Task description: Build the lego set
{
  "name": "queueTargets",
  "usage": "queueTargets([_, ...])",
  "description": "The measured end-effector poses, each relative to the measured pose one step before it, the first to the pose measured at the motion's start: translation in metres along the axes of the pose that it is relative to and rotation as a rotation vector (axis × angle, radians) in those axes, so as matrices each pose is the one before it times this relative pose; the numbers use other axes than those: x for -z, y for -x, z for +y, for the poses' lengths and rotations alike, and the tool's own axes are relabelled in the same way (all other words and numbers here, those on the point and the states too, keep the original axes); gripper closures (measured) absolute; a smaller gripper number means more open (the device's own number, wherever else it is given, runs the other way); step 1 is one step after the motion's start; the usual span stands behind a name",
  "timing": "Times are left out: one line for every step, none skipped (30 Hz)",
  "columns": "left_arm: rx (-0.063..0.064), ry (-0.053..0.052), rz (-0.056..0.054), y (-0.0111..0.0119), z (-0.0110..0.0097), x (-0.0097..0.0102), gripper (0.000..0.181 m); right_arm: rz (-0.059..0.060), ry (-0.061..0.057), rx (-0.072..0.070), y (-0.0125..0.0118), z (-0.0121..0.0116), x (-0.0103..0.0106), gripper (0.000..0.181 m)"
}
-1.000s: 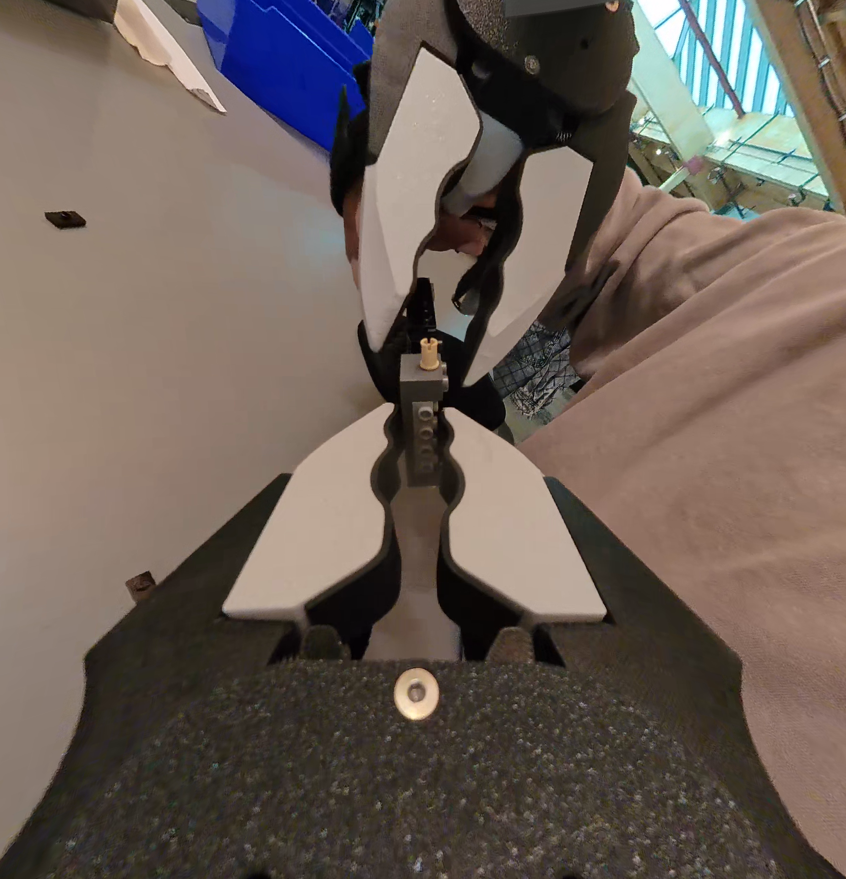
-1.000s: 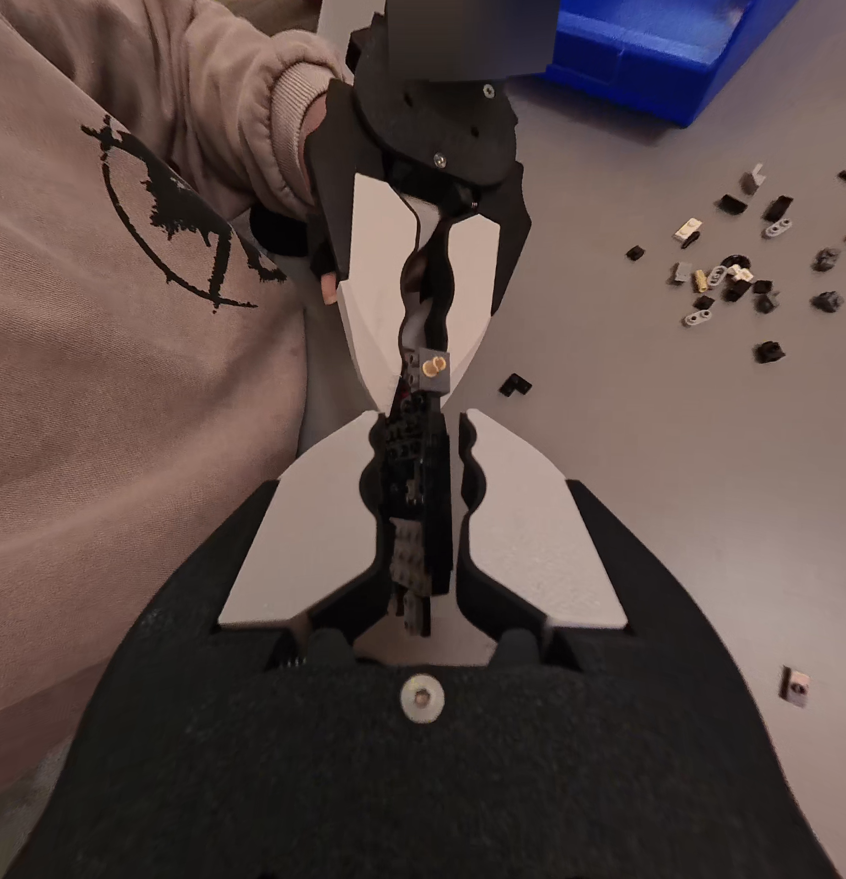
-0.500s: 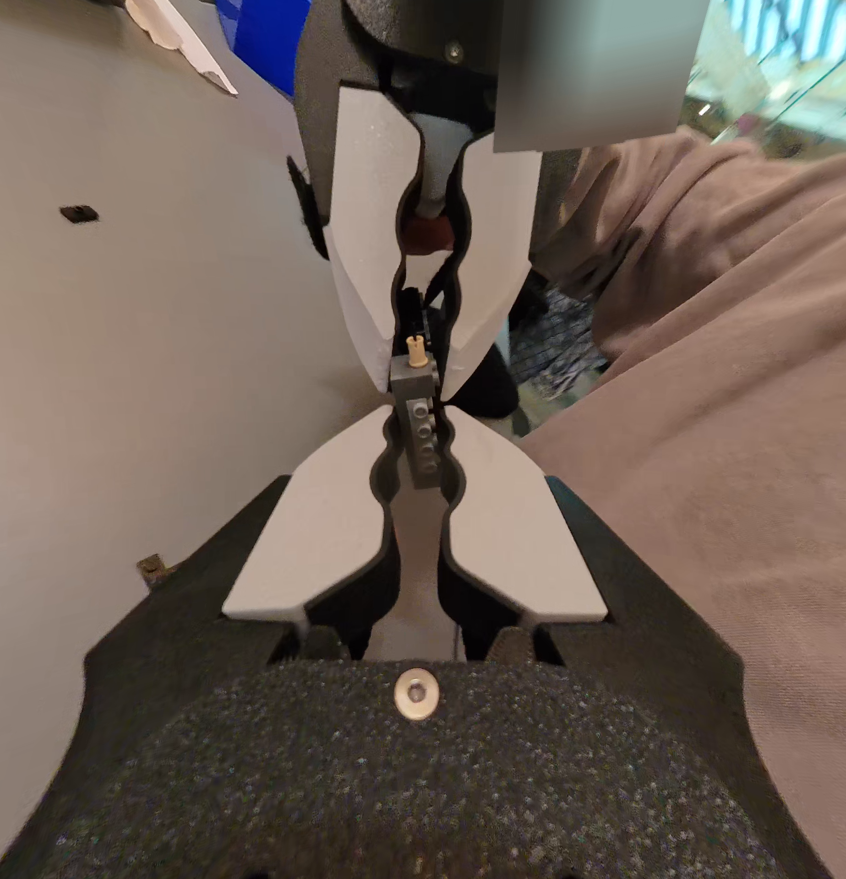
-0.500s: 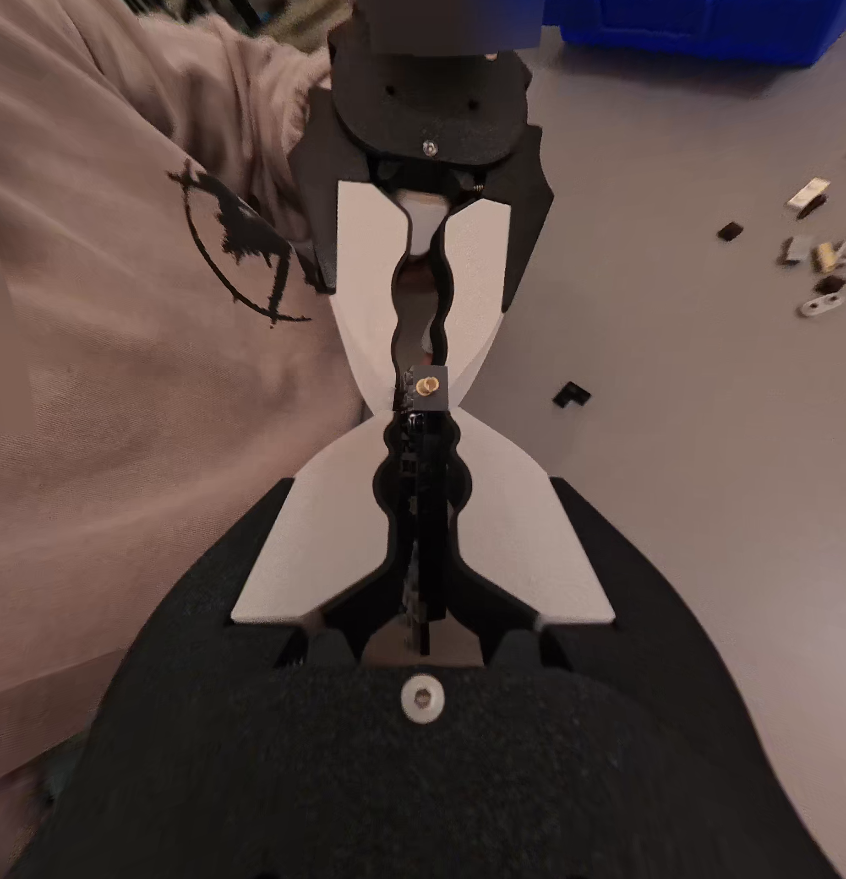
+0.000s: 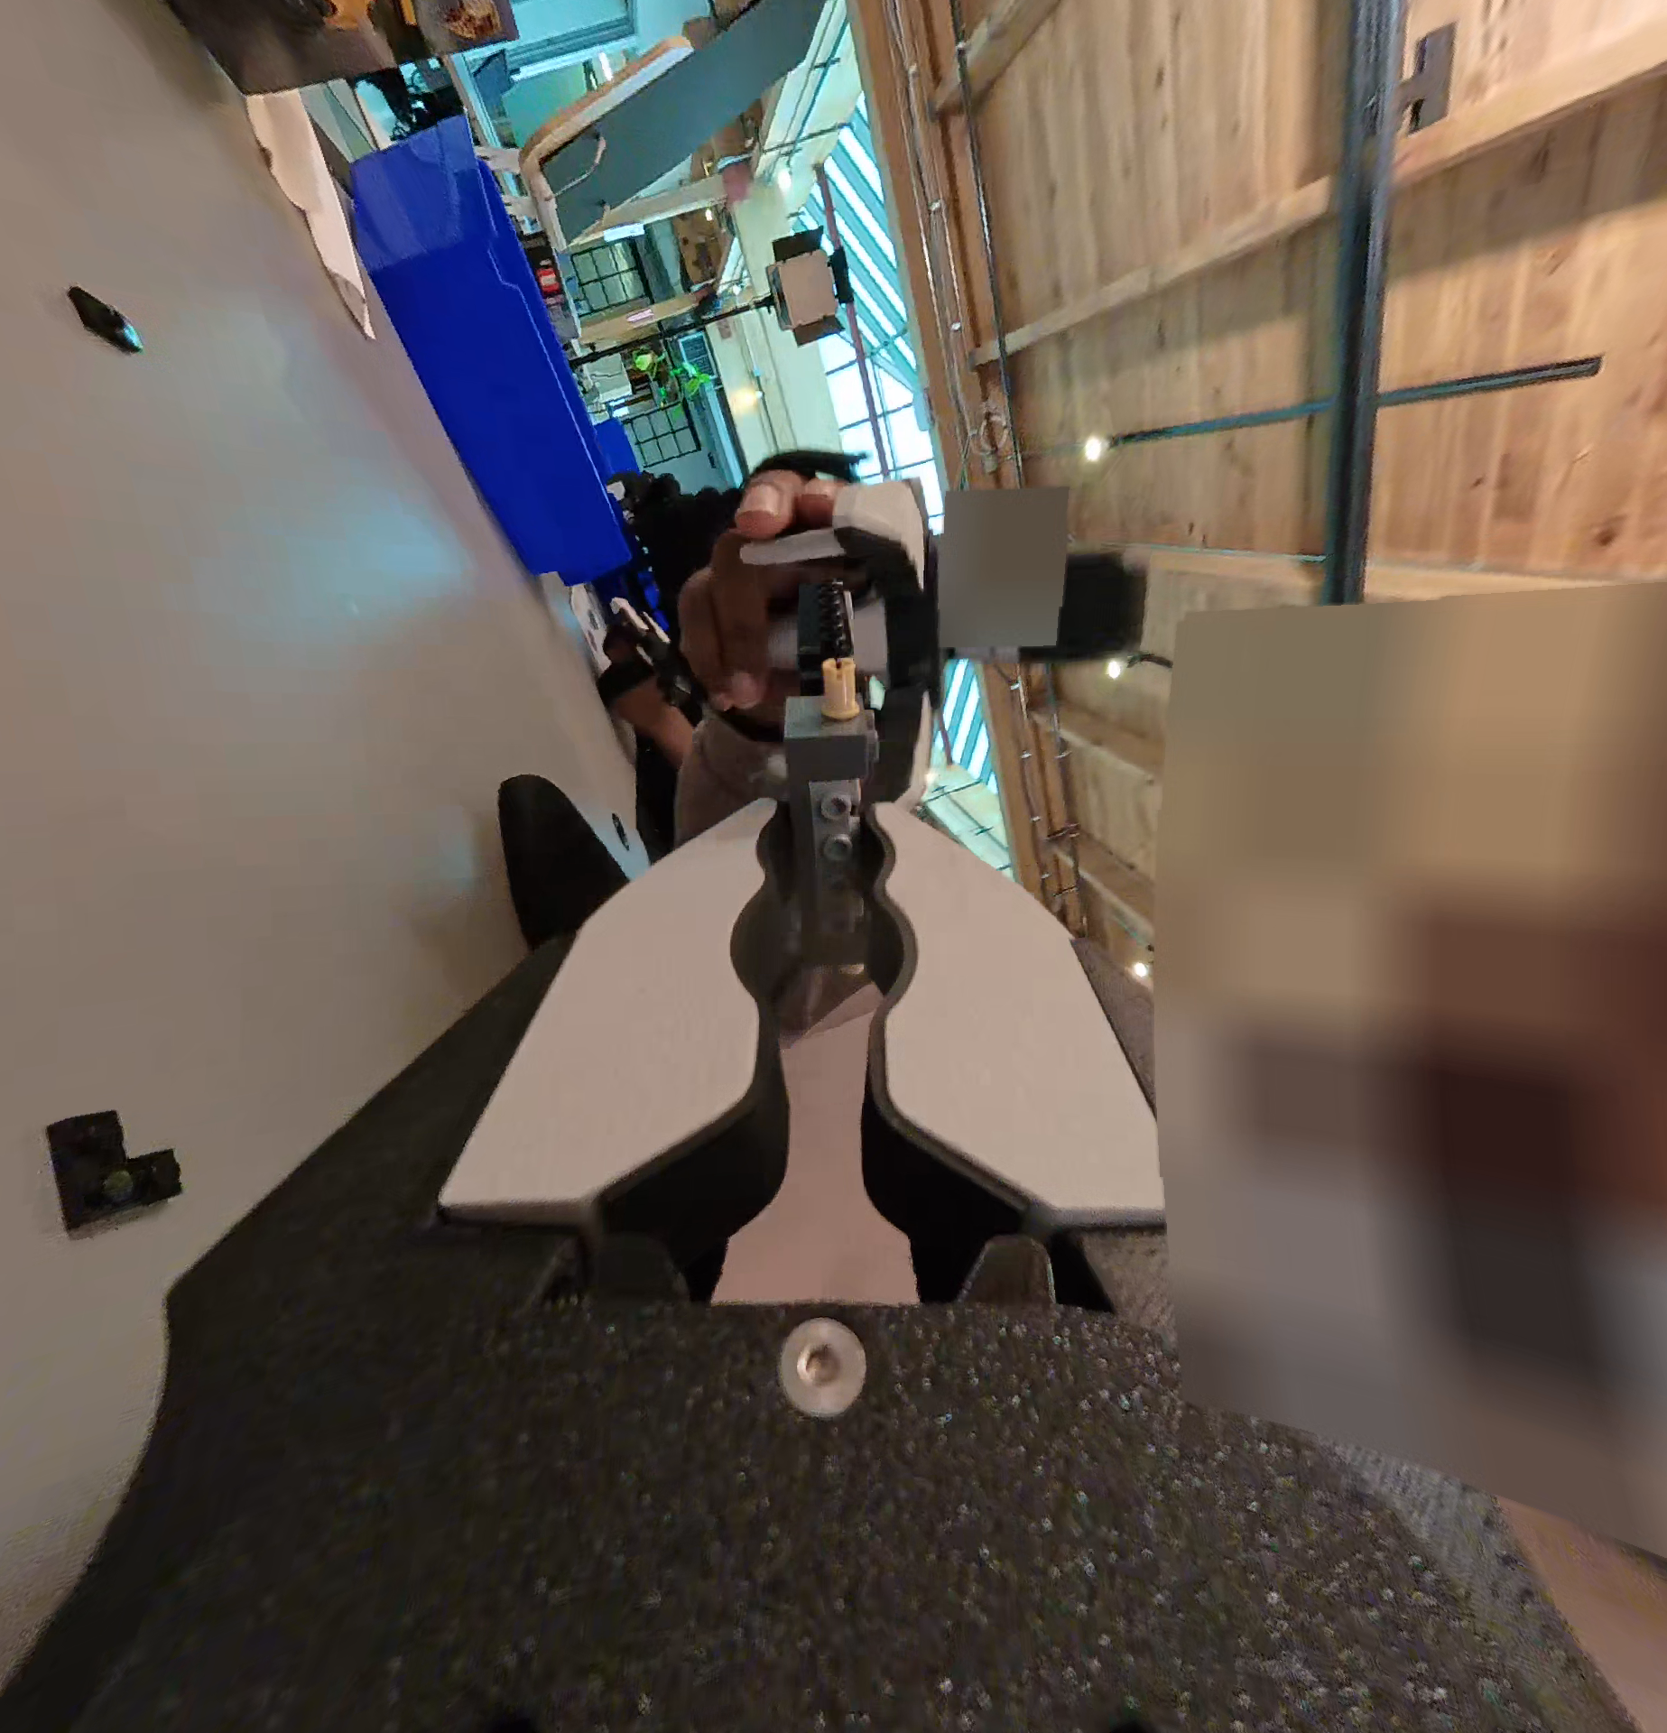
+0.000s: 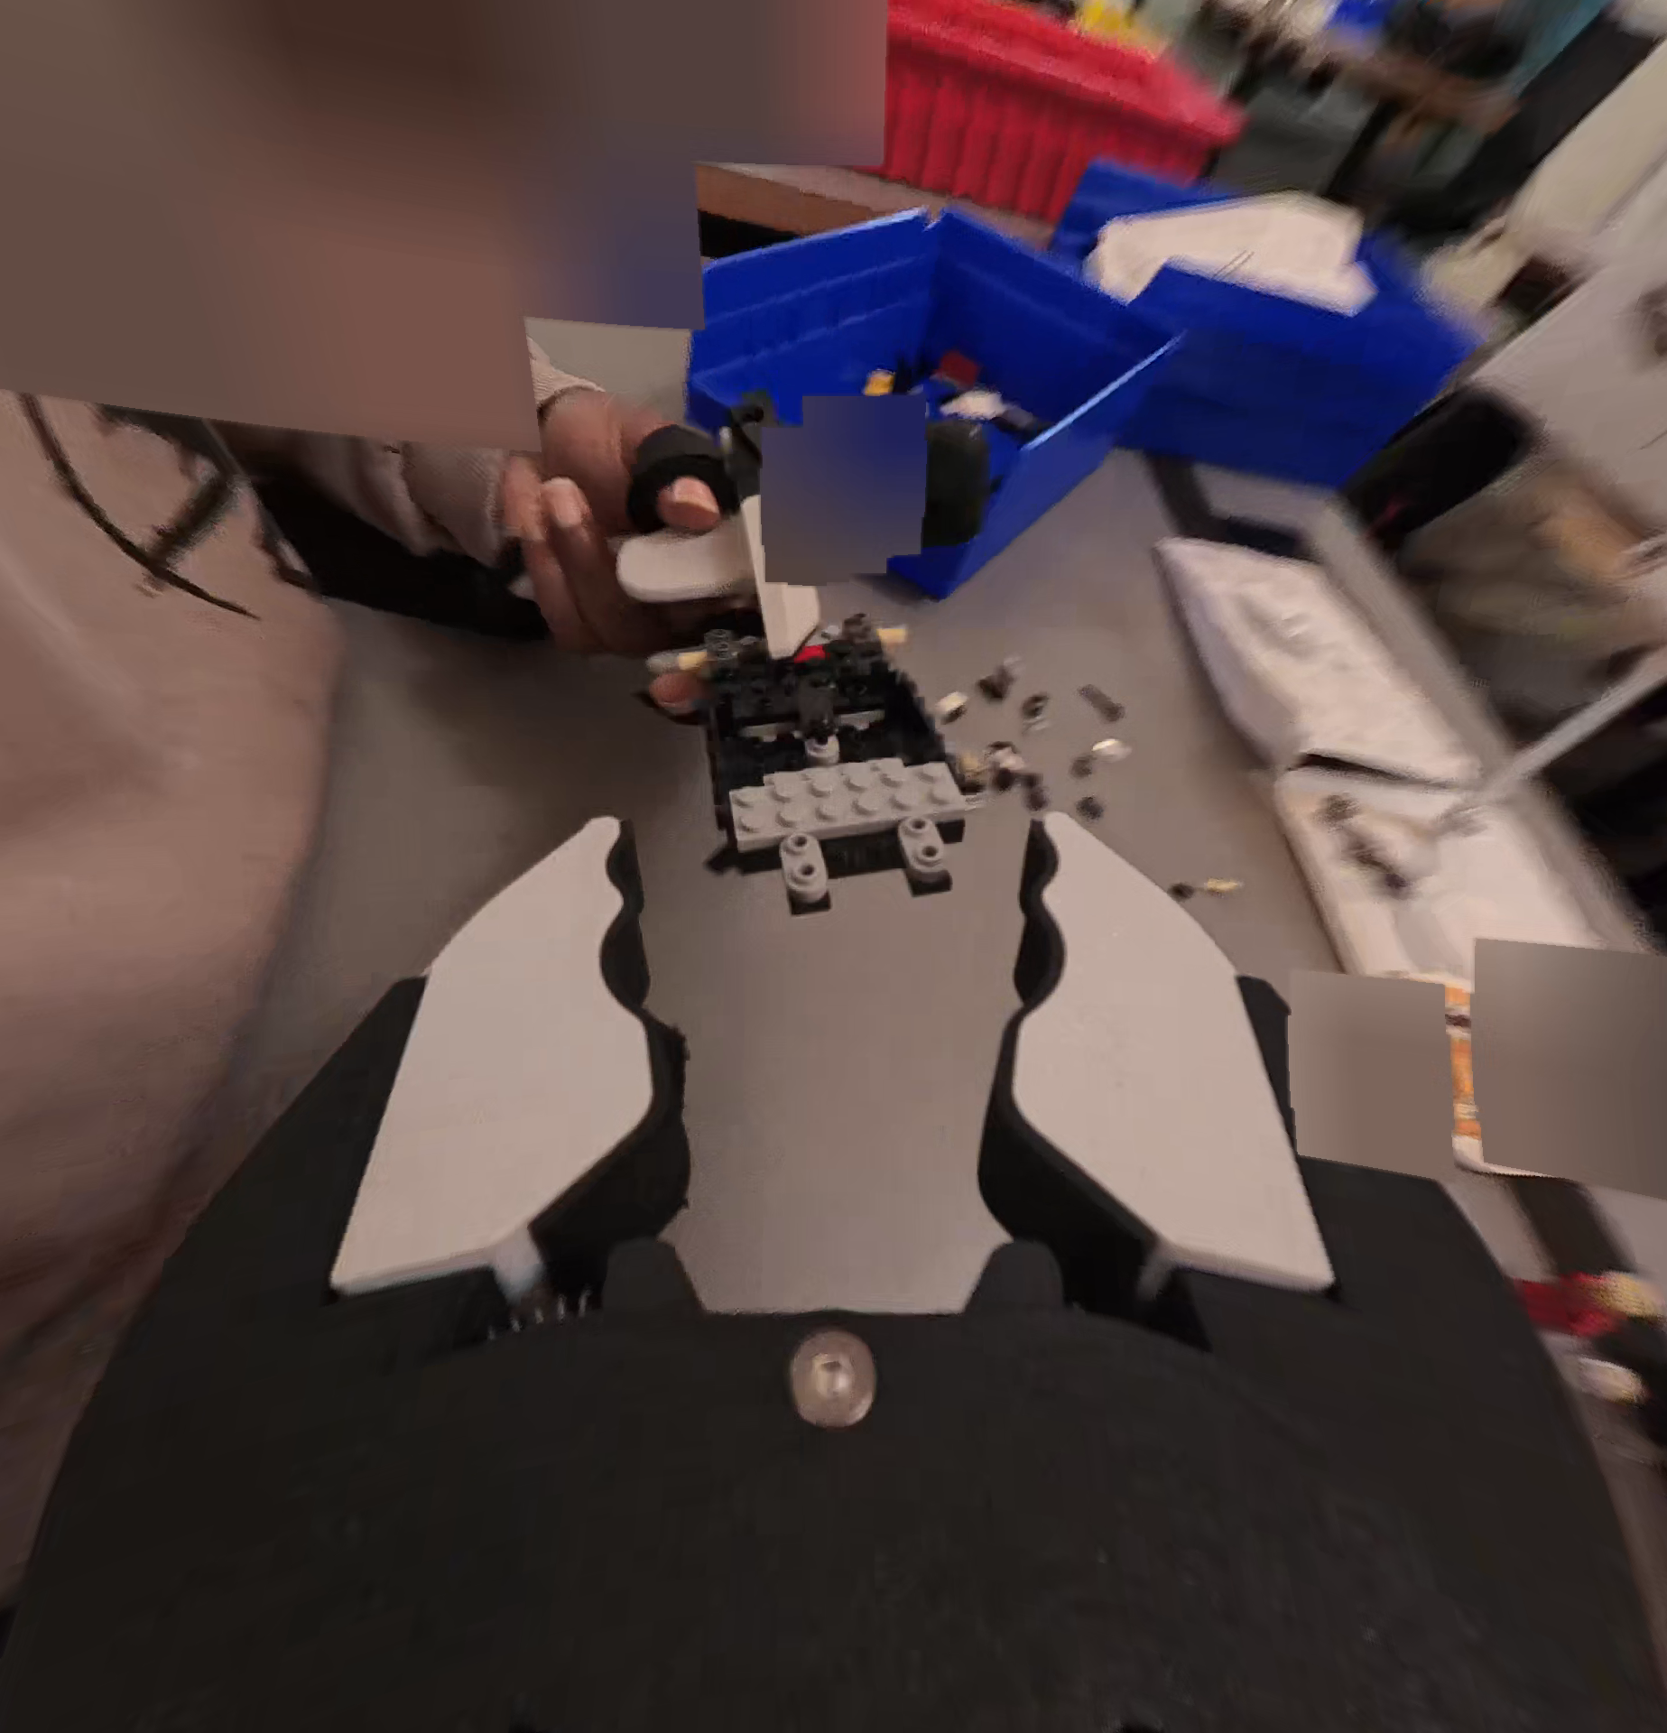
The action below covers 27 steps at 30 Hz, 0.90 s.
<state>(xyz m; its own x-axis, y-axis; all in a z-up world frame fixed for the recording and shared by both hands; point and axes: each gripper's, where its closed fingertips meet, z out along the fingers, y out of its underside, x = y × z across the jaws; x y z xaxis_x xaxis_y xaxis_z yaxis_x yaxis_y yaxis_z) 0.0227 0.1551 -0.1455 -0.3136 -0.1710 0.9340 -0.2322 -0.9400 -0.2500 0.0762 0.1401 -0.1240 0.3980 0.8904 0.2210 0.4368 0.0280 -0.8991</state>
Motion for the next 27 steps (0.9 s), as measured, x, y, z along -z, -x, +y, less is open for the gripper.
queueTargets([0.0179,-0.0036,0.0053,0.00092,-0.00026,-0.00085,0.168,0.0726,-0.0184,0.0805,-0.00045,0.00034,0.00071,0.104])
queueTargets([0.0183,-0.0009,0.0056,0.001,0.00018,-0.00128,0.168,0.0674,0.0002,0.0913,-0.00022,0.00077,0.00072,0.105])
queueTargets([0.0158,-0.0022,0.0029,0.00122,0.00003,-0.00137,0.168,0.0589,0.0144,0.0985,0.00003,0.00136,0.00016,0.107])
queueTargets([0.0134,-0.003,0.0012,0.00141,0.00003,-0.00154,0.168,0.0432,0.0178,0.0966,0.00139,0.00137,-0.00045,0.109])
queueTargets([0.0132,-0.0036,0.0028,0.00111,0.0001,-0.00166,0.168,0.0263,0.0145,0.0883,0.0028,0.0007,-0.00094,0.113])
queueTargets([0.0131,-0.0055,0.0042,0.00074,0.00007,-0.00159,0.168,0.0191,0.0099,0.0834,0.00311,0.00011,-0.00101,0.12])
queueTargets([0.0104,-0.004,-0.0006,0.00114,0.00023,-0.0014,0.168,0.0178,0.0039,0.0746,0.00281,-0.00043,-0.00109,0.127])
queueTargets([0.0053,-0.0019,-0.0025,0.00097,0.00065,-0.00123,0.168,0.0141,0.0052,0.0656,0.00238,-0.00032,-0.00123,0.132])
queueTargets([0.0068,-0.0005,0.0014,0.00038,0.0009,-0.00125,0.168,0.0111,0.0092,0.0617,0.00218,0.00009,-0.00177,0.138])
queueTargets([0.0091,0.0001,0.0053,-0.00031,0.00109,-0.00114,0.168,0.0211,0.0134,0.0608,0.00049,0.00054,-0.00184,0.144])
queueTargets([0.0067,0.0009,0.0036,-0.00023,0.00117,-0.00107,0.168,0.0319,0.0195,0.0629,-0.00118,0.00153,-0.00193,0.152])
queueTargets([0.0041,-0.0005,0.0041,-0.00059,0.00094,-0.00089,0.168,0.0225,0.0115,0.0632,0.00012,0.00055,-0.00169,0.16])
queueTargets([0.0049,-0.0073,0.0014,-0.00032,-0.00059,0.0,0.168,0.0158,0.0008,0.0472,0.00044,-0.00085,-0.00096,0.161])
queueTargets([0.0031,-0.0077,0.0021,-0.00041,-0.00111,0.00093,0.168,0.0005,0.0129,0.015,0.00069,0.00069,-0.00105,0.162])
queueTargets([-0.0025,-0.0044,0.0011,-0.00083,-0.00089,0.00089,0.167,-0.0146,0.0046,-0.019,0.00138,-0.00027,-0.00058,0.164])
queueTargets([-0.0188,-0.0119,0.0055,-0.0023,-0.00182,0.00083,0.162,-0.0057,-0.0139,-0.0409,-0.00096,-0.00174,0.00034,0.167])
queueTargets([-0.0296,-0.0188,-0.0057,-0.00178,-0.00343,0.00153,0.158,-0.017,-0.0108,-0.0645,-0.00054,-0.0003,0.00015,0.168])
queueTargets([-0.0409,-0.0119,-0.0123,-0.00141,-0.00351,0.00194,0.148,-0.0285,-0.0017,-0.0707,-0.00002,0.00192,-0.00011,0.168])
queueTargets([-0.0477,0.0013,-0.0161,-0.00114,-0.00212,0.00189,0.141,-0.0208,-0.0123,-0.0759,-0.00156,0.00131,0.00067,0.168])
queueTargets([-0.0545,0.0042,-0.0175,-0.00119,-0.00159,0.00185,0.136,-0.0152,-0.0231,-0.0782,-0.00257,-0.0001,0.00156,0.168])
queueTargets([-0.0619,0.0086,-0.0174,-0.00121,-0.00114,0.00214,0.133,-0.0161,-0.0183,-0.0628,-0.00202,-0.00034,0.00167,0.168])
queueTargets([-0.0567,0.0023,-0.0124,-0.00164,-0.00197,0.00253,0.132,-0.0064,-0.0117,-0.0393,-0.00225,-0.00023,0.00158,0.168])
queueTargets([-0.0533,0.0006,-0.0115,-0.00197,-0.00199,0.00239,0.132,-0.006,-0.0137,-0.029,-0.00155,-0.00111,0.00142,0.168])
queueTargets([-0.0574,0.0096,-0.0178,-0.00108,-0.00065,0.00171,0.132,-0.0127,-0.0132,-0.0314,-0.00027,-0.00159,0.00123,0.168])
queueTargets([-0.0645,0.0119,-0.0277,-0.00003,-0.00022,0.00126,0.133,-0.0132,-0.011,-0.0287,0.00019,-0.00139,0.00081,0.167])
queueTargets([-0.0728,0.0066,-0.032,-0.00014,-0.00054,0.0007,0.133,-0.0086,-0.0076,-0.0158,0.00032,-0.00088,0.00065,0.167])
queueTargets([-0.0756,0.0118,-0.0266,-0.00128,0.00009,0.00009,0.133,-0.0067,-0.0045,-0.0091,0.00042,-0.00034,0.00031,0.167])
